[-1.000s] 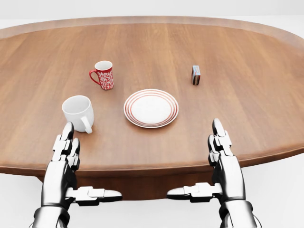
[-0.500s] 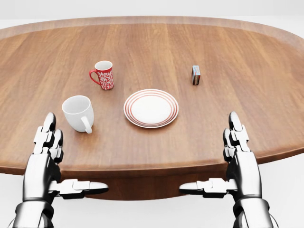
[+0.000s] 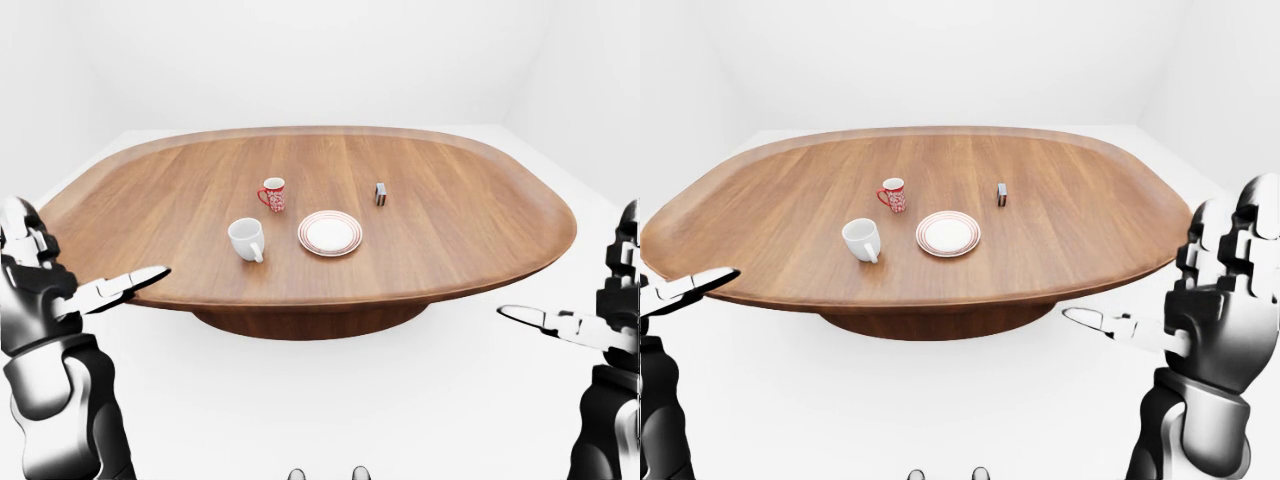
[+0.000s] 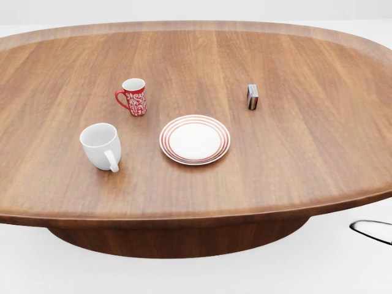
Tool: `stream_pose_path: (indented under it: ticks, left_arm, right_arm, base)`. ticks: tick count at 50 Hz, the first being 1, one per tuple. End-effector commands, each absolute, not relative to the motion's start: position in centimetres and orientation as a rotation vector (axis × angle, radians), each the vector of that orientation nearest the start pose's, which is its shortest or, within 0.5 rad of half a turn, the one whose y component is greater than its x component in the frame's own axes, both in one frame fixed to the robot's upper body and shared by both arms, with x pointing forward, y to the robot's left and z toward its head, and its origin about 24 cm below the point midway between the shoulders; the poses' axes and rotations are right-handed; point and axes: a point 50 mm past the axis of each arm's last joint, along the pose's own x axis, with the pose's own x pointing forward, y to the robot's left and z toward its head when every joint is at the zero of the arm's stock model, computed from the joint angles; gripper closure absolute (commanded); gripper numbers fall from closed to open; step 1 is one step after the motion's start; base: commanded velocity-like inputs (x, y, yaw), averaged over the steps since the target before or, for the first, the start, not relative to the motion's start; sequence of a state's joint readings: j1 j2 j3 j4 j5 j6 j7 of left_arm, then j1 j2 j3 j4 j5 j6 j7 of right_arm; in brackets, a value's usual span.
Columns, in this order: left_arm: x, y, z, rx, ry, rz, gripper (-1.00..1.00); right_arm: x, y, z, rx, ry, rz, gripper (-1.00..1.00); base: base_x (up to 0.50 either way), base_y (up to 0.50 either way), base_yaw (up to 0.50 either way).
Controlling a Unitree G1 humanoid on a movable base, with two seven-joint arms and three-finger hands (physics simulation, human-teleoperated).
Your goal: Put the white mug on the plate.
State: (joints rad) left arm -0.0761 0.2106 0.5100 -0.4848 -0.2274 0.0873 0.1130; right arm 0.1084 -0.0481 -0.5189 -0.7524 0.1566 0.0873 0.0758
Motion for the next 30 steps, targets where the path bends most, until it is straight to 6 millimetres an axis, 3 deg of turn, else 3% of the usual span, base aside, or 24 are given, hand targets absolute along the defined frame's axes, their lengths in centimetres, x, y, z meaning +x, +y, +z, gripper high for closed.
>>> stream_pose_path:
  ticks: [1, 16, 30]
  left_arm:
    - [18.5, 29.7, 21.3, 0.011, -0.705, 0.614, -1.0]
    - [18.3, 29.8, 21.5, -0.004, -0.717, 0.624, -1.0]
    - [18.6, 29.6, 21.1, 0.007, -0.694, 0.615, -1.0]
  right_arm:
    - [13.8, -25.8, 20.9, -0.17, -0.708, -0.422, -1.0]
    - [14.7, -25.7, 20.1, -0.179, -0.657, -0.405, -1.0]
    - [14.8, -25.6, 19.7, -0.191, -0.636, -0.393, -1.0]
  base:
    - [0.0, 0.0, 0.0]
    - [0.0, 0.0, 0.0]
    - [0.0, 0.47, 0.0]
